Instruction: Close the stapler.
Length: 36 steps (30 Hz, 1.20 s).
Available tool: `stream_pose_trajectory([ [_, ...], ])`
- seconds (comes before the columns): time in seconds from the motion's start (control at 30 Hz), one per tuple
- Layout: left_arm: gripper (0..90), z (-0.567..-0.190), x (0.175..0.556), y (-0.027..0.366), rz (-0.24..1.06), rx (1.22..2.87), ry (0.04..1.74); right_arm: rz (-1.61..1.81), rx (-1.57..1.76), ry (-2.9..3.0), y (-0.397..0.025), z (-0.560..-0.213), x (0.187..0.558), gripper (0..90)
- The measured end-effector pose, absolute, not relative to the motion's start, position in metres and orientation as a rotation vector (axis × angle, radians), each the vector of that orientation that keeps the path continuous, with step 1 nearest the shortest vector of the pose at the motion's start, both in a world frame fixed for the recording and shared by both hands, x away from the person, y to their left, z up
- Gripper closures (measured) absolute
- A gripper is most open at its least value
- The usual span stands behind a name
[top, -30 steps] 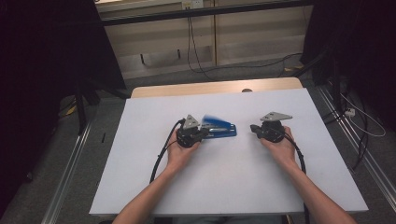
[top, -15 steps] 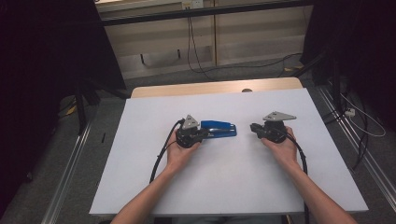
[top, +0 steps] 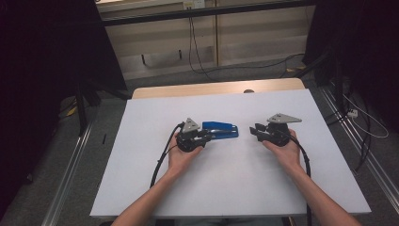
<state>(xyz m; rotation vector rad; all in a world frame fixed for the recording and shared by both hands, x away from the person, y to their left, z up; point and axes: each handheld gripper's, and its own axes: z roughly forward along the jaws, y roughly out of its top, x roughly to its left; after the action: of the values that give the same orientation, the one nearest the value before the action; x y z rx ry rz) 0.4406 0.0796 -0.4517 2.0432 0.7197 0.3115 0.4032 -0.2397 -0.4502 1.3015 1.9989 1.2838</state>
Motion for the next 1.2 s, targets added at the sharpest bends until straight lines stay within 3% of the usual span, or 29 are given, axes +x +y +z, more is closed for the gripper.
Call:
stream_pose_trajectory([
  [0.17,53.9,-0.450,0.439,0.085,0.308,2.023,0.752,1.272,1.342,1.983,-0.241,-0.450,0.402,40.8],
  [0.23,45.6,-0.450,0.440,0.089,0.302,2.022,0.764,1.274,1.332,1.983,-0.241,-0.449,0.401,34.5],
  [0.53,22.9,-0.449,0.443,0.096,0.383,1.997,0.801,1.282,1.345,1.976,-0.240,-0.451,0.399,7.8],
  [0.83,4.8,-0.447,0.440,0.095,0.398,1.999,0.795,1.288,1.297,1.951,-0.236,-0.445,0.396,3.1],
  [1.03,4.7,-0.438,0.436,0.104,0.339,1.979,0.806,1.272,1.290,1.918,-0.235,-0.443,0.391,3.2],
  [1.2,5.3,-0.431,0.427,0.117,0.398,1.963,0.818,1.265,1.269,1.911,-0.233,-0.437,0.383,3.0],
])
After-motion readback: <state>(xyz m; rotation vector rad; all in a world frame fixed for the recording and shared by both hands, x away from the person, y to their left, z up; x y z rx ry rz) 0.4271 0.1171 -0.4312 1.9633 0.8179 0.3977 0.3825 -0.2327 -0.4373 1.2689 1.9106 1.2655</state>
